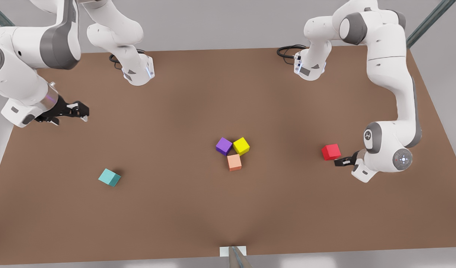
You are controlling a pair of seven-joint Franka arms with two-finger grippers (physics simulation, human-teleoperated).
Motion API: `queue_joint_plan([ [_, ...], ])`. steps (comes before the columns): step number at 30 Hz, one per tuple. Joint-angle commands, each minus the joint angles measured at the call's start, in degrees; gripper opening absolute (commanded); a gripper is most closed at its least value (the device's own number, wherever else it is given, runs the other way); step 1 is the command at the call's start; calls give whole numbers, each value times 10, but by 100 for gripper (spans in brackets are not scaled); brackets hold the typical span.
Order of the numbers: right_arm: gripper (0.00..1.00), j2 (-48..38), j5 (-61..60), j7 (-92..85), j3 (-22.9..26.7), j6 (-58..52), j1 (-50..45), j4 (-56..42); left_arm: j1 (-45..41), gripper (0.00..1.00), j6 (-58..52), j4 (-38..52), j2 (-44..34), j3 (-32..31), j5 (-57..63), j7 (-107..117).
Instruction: Pick up red wooden cube and pass to hand red wooden cube and place in blue wooden cube
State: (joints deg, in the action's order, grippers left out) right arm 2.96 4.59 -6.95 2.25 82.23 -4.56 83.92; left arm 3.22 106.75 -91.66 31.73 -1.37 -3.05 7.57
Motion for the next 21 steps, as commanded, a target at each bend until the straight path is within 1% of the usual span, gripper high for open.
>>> queue_joint_plan([
  [1, 100, -1, -1, -23, 0, 0, -2, 2, 6, 100, 99, -40, -18, 1, 0, 2],
  [2, 100, -1, -1, -22, 0, 0, -2, 2, 5, 100, 130, -91, -43, 2, 0, 2],
  [3, 100, -1, -1, -22, 0, 0, -2, 3, 5, 100, 138, -106, -50, 2, 0, 2],
  [10, 100, -1, -4, -22, 0, -4, -2, 8, 4, 100, 143, -158, -51, 2, -1, 2],
  [14, 100, -1, -4, -22, 0, -4, -2, 11, 4, 100, 167, -177, -41, 2, 0, -1],
  [16, 100, -1, -4, -22, 0, -4, -2, 11, 4, 100, 200, -195, -33, 2, -1, 0],
  [21, 100, -1, -5, -23, 0, -1, -2, 15, 4, 100, 217, -195, -8, 2, 0, -1],
])
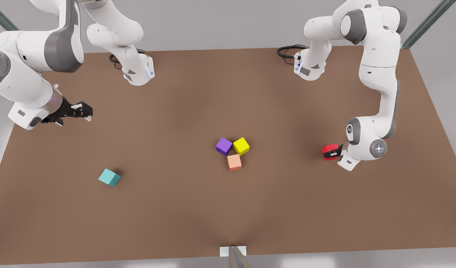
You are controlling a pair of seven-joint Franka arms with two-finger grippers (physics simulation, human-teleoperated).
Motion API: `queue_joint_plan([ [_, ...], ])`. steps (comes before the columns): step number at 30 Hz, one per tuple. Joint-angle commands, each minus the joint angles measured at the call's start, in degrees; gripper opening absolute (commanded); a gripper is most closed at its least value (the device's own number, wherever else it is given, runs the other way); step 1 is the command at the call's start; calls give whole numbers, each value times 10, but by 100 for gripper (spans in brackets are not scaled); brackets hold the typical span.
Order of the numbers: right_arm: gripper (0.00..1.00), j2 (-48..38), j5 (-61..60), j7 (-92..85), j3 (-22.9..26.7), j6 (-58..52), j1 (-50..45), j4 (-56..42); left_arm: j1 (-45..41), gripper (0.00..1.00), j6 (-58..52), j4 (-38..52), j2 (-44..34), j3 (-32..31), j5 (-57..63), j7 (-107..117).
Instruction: Pick up red wooden cube and pass to hand red wooden cube and place in blue wooden cube
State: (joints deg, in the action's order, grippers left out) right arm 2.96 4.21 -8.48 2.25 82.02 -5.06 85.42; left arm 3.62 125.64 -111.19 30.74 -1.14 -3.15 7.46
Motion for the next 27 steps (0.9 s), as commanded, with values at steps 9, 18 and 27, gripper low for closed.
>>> queue_joint_plan([
  [9, 100, -1, -12, -7, 0, 1, 8, 8, 0, 80, 21, -9, 16, 0, 0, -93],
  [18, 100, 10, -37, -8, 0, -5, 9, 8, 13, 55, -160, 169, 24, -86, -135, 68],
  [27, 100, 257, -577, -491, -2, -123, 50, 3, -45, 55, -71, 420, 220, -396, -345, 173],
])
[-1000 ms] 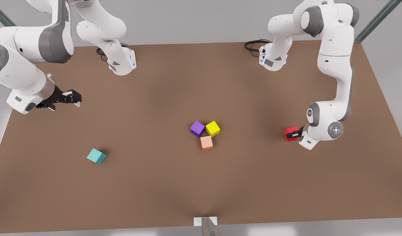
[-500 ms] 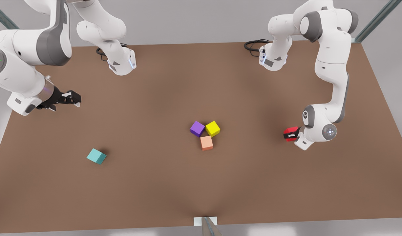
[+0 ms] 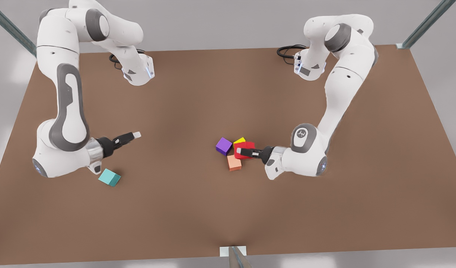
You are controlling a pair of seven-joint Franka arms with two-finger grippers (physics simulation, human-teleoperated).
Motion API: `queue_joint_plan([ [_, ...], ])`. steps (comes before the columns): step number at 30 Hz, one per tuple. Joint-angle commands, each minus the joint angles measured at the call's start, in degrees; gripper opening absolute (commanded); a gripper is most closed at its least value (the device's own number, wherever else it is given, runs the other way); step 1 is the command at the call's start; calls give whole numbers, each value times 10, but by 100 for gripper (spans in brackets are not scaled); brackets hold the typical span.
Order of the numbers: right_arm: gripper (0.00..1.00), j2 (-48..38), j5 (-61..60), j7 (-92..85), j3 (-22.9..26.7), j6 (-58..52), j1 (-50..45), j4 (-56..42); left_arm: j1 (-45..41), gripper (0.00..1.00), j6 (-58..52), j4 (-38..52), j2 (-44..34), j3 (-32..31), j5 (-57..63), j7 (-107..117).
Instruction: Pick up red wooden cube and pass to hand red wooden cube and place in blue wooden cube
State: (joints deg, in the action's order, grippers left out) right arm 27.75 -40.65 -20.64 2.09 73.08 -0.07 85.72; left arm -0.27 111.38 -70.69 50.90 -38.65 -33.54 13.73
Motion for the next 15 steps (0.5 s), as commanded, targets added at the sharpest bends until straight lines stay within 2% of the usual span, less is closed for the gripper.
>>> queue_joint_plan([
  [1, 100, 14, -145, -433, -1, -17, 0, 0, -11, 55, 72, 38, 38, -28, -41, 108],
  [4, 100, 64, -246, -743, -3, 5, -15, -6, -37, 55, 129, 38, 51, -46, -43, -16],
  [6, 100, 92, -309, -907, -4, 51, -36, -6, -39, 56, 138, 37, 78, -49, -140, -135],
  [10, 100, 103, -343, -1051, -4, 54, -43, -7, -33, 56, 137, 36, 104, -49, -231, -300],
  [15, 100, 118, -353, -1150, -4, 67, -58, 0, -37, 55, 139, 36, 116, -49, -249, -452],
])
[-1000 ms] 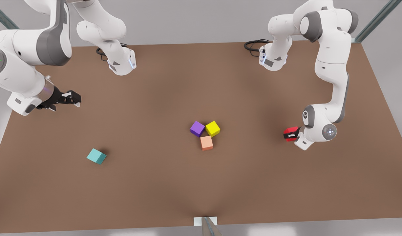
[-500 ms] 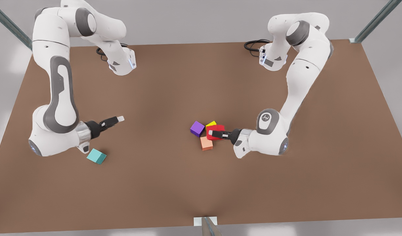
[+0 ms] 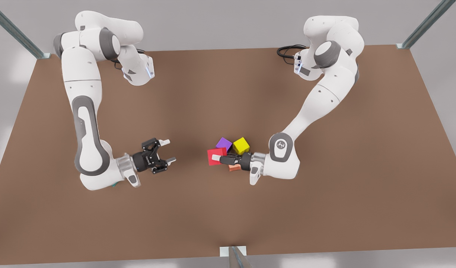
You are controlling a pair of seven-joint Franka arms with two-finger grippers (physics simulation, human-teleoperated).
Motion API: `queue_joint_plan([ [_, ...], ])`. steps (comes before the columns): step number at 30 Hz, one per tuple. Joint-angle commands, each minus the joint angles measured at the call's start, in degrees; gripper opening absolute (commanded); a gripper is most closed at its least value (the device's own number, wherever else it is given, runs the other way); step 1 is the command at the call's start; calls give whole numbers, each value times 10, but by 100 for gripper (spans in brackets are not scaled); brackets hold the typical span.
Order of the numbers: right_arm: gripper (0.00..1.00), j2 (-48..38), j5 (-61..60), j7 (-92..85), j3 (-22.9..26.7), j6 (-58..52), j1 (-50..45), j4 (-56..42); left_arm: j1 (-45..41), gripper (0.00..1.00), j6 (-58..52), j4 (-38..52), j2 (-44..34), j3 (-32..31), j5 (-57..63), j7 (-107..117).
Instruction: Pick up red wooden cube and pass to hand red wooden cube and place in blue wooden cube
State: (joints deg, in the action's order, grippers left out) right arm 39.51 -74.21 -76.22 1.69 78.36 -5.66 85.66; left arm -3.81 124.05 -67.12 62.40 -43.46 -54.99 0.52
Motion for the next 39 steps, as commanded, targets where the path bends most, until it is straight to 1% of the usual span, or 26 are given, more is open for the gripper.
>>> queue_joint_plan([
  [1, 100, 6, -26, -593, 0, 17, -8, 0, -2, 55, 20, 1, 1, -1, -35, -342],
  [6, 100, 19, -59, -592, 0, 69, -35, 1, -1, 55, 36, -6, 0, -1, -64, -407],
  [8, 100, 22, -70, -592, 0, 84, -44, 1, -1, 55, 36, -17, 2, -1, -109, -458],
  [23, 100, 33, -162, -586, -1, 191, -98, 0, -2, 55, 31, -18, 6, -1, -111, -461],
  [30, 100, 36, -167, -585, -2, 195, -102, -1, -3, 55, 32, -18, 6, -2, -112, -461],
  [39, 100, 41, -174, -586, -16, 195, -103, 0, -3, 55, 33, -17, 10, -1, -113, -461],
])
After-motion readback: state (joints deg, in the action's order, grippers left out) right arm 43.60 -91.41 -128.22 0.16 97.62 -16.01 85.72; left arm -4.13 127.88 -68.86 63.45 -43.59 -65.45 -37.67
